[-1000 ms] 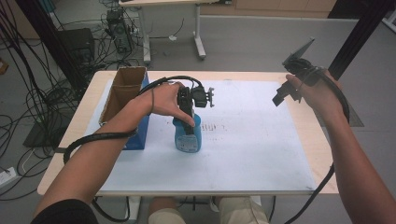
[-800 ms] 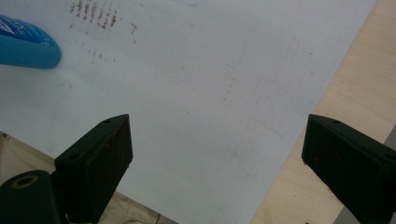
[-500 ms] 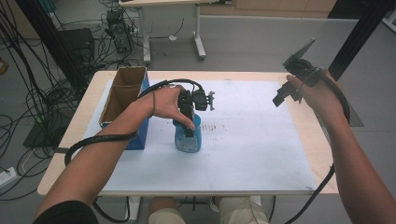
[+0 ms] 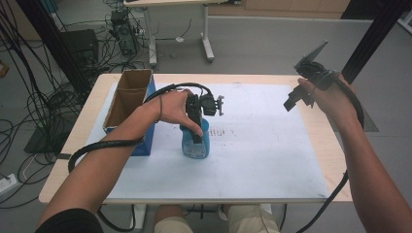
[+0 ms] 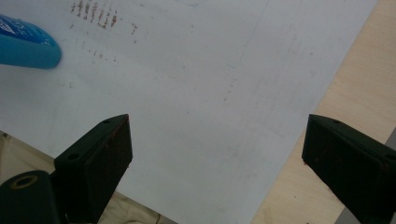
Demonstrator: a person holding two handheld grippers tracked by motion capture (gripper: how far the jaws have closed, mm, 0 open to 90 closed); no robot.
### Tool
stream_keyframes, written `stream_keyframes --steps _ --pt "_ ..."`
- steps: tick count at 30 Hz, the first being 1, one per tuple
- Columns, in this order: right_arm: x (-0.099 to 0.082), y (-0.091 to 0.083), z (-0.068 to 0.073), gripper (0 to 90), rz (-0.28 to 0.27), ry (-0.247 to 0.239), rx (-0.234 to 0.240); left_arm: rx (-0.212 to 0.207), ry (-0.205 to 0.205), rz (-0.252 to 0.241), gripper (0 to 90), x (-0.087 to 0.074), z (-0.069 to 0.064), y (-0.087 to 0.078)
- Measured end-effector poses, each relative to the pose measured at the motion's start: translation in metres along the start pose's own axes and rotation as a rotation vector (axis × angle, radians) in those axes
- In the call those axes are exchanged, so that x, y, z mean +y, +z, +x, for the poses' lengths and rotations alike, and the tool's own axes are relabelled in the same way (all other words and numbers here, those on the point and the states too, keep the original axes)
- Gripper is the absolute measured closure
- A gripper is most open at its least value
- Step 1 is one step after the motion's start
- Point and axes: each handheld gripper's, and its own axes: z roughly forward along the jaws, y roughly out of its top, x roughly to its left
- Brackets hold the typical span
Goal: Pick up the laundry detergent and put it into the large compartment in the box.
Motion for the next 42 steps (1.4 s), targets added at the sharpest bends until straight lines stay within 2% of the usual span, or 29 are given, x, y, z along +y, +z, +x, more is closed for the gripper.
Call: stream_keyframes --steps 42 --pt "0.0024 0.002 0.0022 8.4 0.001 -0.006 0.002 0.003 0.004 0.006 7.5 -0.0012 -0.0004 0.0009"
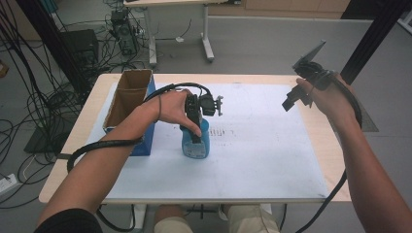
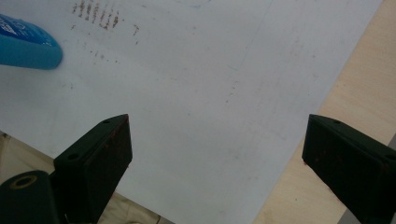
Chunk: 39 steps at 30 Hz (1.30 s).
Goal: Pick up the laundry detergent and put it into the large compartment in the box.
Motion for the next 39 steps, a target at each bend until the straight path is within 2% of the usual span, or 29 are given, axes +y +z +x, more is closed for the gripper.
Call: stream_keyframes --steps 19,27,39 --pt "0.0006 0.003 -0.0021 8.5 0.006 0.002 0.001 -0.005 0.005 0.002 10.4 0.0004 0.0028 0.0053" --pt "0.0012 0.0028 -0.002 8.4 0.001 -0.001 -0.002 0.009 0.012 -0.002 12.4 -0.0005 0.0016 0.0032" --pt "0.0009 0.0025 -0.0008 8.5 -0.003 -0.005 -0.002 0.005 0.011 -0.003 14.6 -0.001 0.0009 0.0038"
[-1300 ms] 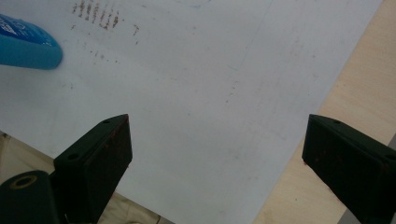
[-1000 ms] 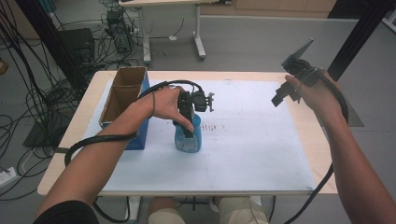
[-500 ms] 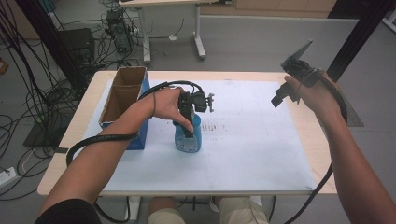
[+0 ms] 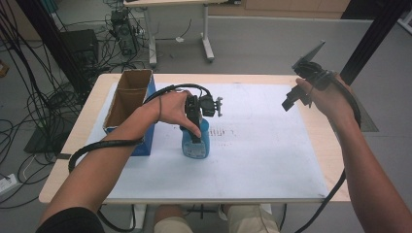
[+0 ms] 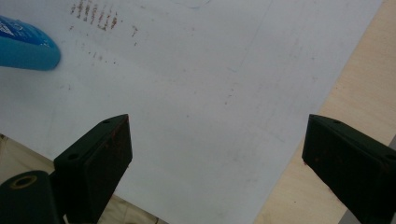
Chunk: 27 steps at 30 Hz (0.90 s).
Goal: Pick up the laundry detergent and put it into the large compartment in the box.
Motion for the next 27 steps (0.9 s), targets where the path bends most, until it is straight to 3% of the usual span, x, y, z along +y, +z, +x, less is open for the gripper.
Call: stream_keyframes --steps 3,4,7,27 --pt "0.0003 0.0005 -0.0003 8.4 0.001 -0.001 0.002 0.0 0.007 -0.004 19.4 -0.0009 -0.0001 -0.0011" --pt "0.0003 0.0007 -0.0002 8.4 0.001 -0.002 0.003 -0.001 0.008 -0.007 27.4 -0.0014 0.0003 -0.0013" --pt "0.0004 0.0009 -0.0004 8.4 0.0 -0.002 0.005 0.005 0.014 -0.001 32.6 -0.0008 -0.0002 -0.0015" --pt "0.0 0.0023 -0.0032 8.3 -0.006 -0.007 0.025 0.022 0.034 0.004 35.6 0.0009 -0.0026 -0.0012"
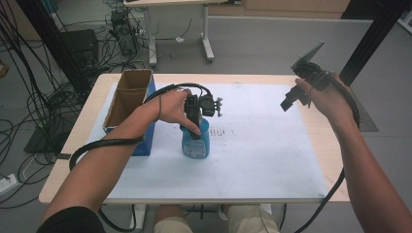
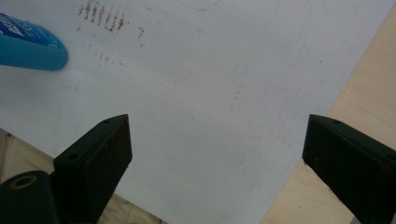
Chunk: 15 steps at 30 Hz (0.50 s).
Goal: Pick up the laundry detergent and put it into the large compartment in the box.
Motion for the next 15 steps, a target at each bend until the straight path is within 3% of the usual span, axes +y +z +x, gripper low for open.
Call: stream_keyframes --steps 15 --pt "-0.0009 -0.0012 -0.0003 8.2 -0.006 -0.003 0.005 -0.001 -0.004 0.003 35.8 0.001 -0.0001 0.0001"
